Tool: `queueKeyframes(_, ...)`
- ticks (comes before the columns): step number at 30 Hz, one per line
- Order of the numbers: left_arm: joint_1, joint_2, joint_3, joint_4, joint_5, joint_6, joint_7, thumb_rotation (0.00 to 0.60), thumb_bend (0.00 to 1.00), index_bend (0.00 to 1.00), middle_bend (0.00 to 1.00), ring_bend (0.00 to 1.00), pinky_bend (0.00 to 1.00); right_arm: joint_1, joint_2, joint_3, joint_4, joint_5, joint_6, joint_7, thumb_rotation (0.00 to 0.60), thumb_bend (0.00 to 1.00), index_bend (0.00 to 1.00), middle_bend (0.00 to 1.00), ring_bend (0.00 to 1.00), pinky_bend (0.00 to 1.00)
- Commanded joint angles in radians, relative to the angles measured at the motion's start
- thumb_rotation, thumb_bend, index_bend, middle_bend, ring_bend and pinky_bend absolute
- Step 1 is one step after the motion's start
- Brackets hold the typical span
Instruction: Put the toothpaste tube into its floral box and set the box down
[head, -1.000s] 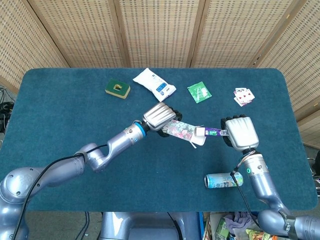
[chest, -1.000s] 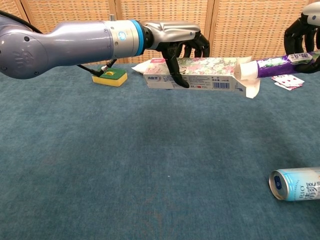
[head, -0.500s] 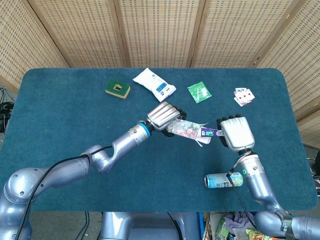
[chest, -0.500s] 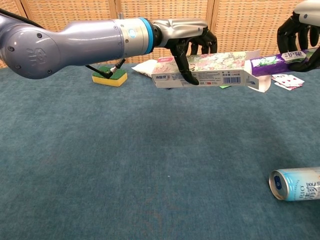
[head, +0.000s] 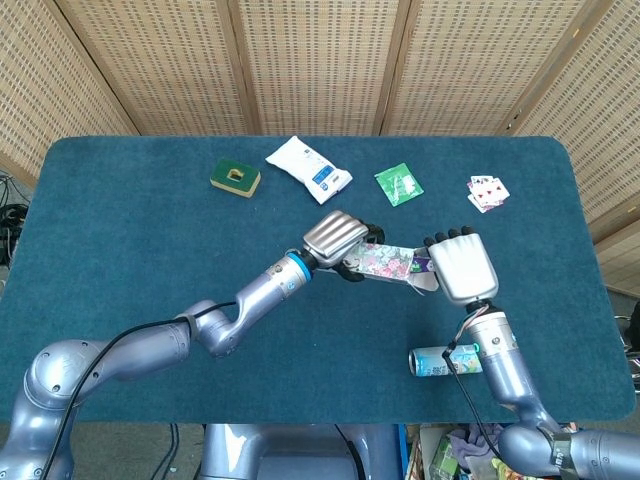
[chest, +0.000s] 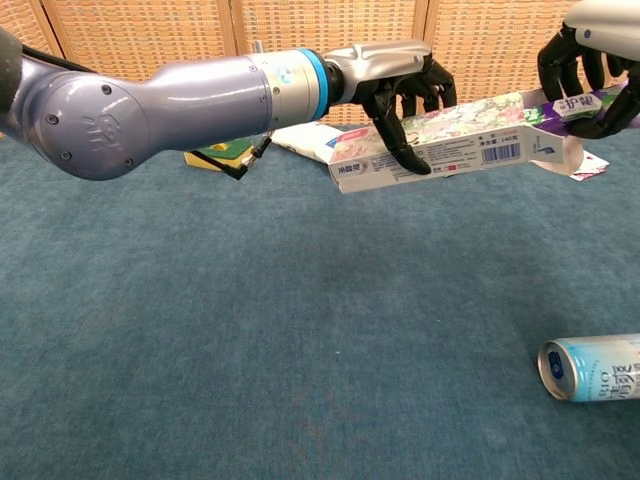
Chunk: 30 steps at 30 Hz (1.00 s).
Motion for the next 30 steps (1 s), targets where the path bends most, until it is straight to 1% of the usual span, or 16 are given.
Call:
queueKeyframes(1,0.006,-0.022,-0.013,0.006,-0.01,0.015,-0.03,0.6,0.23,0.49,0.48,0.48,0.5,0.009,-0.01,-0.015,0.006,-0.026,0.016,-0.05,0.6,0.59,0.6,0.63,0.5,0.43)
queueKeyframes(2,0.01,-0.033,-0.024,0.008,-0.017,0.028,-0.049,0.6,0.23,0.49,0.48,0.48,0.5,0.012,-0.013,-0.021,0.009,-0.042,0.025,-0.072,0.6,0.59,0.6,0.63,0.5,0.43)
queueKeyframes(7,0.022,-0.073,-0.042,0.034,-0.014,0.065,-0.119,0.6,0.23,0.51,0.48,0.48,0.5,0.012,-0.024,-0.037,0.014,-0.087,0.054,-0.119,0.6,0.59,0.6,0.63,0.5,0.43)
queueKeyframes(9,0.034,-0.108,-0.06,0.052,-0.021,0.091,-0.191,0.6,0.23,0.52,0.48,0.48,0.5,0.012,-0.026,-0.047,0.018,-0.12,0.071,-0.153,0.6,0.59,0.6,0.63,0.5,0.43)
queueKeyframes(11,0.041,-0.136,-0.066,0.074,-0.018,0.101,-0.251,0.6,0.23,0.52,0.49,0.48,0.5,0.011,-0.029,-0.049,0.023,-0.139,0.083,-0.173,0.6,0.59,0.6,0.63,0.5,0.43)
queueKeyframes(18,0.046,-0.187,-0.065,0.127,0.018,0.128,-0.368,0.6,0.23,0.53,0.49,0.48,0.5,0.007,-0.032,-0.061,0.045,-0.171,0.093,-0.22,0.6,0.59,0.6,0.6,0.5,0.43)
queueKeyframes(22,0.053,-0.237,-0.069,0.178,0.048,0.188,-0.452,0.6,0.24,0.53,0.49,0.48,0.5,0.0,-0.032,-0.073,0.062,-0.211,0.107,-0.246,0.6,0.59,0.59,0.59,0.5,0.43)
queueKeyframes(24,0.055,-0.269,-0.069,0.214,0.066,0.219,-0.509,0.6,0.24,0.53,0.49,0.48,0.5,-0.004,-0.031,-0.082,0.073,-0.238,0.116,-0.271,0.6,0.59,0.56,0.57,0.5,0.43)
queueKeyframes(25,0.055,-0.288,-0.07,0.238,0.075,0.236,-0.541,0.6,0.24,0.53,0.49,0.48,0.5,-0.006,-0.03,-0.088,0.08,-0.257,0.122,-0.289,0.6,0.58,0.52,0.54,0.5,0.43)
queueKeyframes(27,0.051,-0.316,-0.071,0.277,0.085,0.257,-0.584,0.6,0.24,0.53,0.49,0.48,0.5,-0.01,-0.03,-0.096,0.09,-0.288,0.135,-0.317,0.6,0.47,0.41,0.45,0.48,0.43)
queueKeyframes(28,0.049,-0.333,-0.072,0.303,0.09,0.267,-0.61,0.6,0.24,0.53,0.49,0.48,0.5,-0.015,-0.03,-0.101,0.096,-0.307,0.148,-0.342,0.6,0.37,0.32,0.37,0.45,0.42)
queueKeyframes(29,0.046,-0.346,-0.073,0.324,0.094,0.275,-0.628,0.6,0.25,0.53,0.49,0.48,0.5,-0.019,-0.03,-0.102,0.1,-0.317,0.159,-0.365,0.6,0.28,0.24,0.29,0.4,0.39)
queueKeyframes(30,0.044,-0.364,-0.076,0.351,0.097,0.289,-0.65,0.6,0.26,0.53,0.49,0.48,0.5,-0.024,-0.032,-0.102,0.101,-0.33,0.173,-0.392,0.6,0.23,0.2,0.23,0.36,0.37)
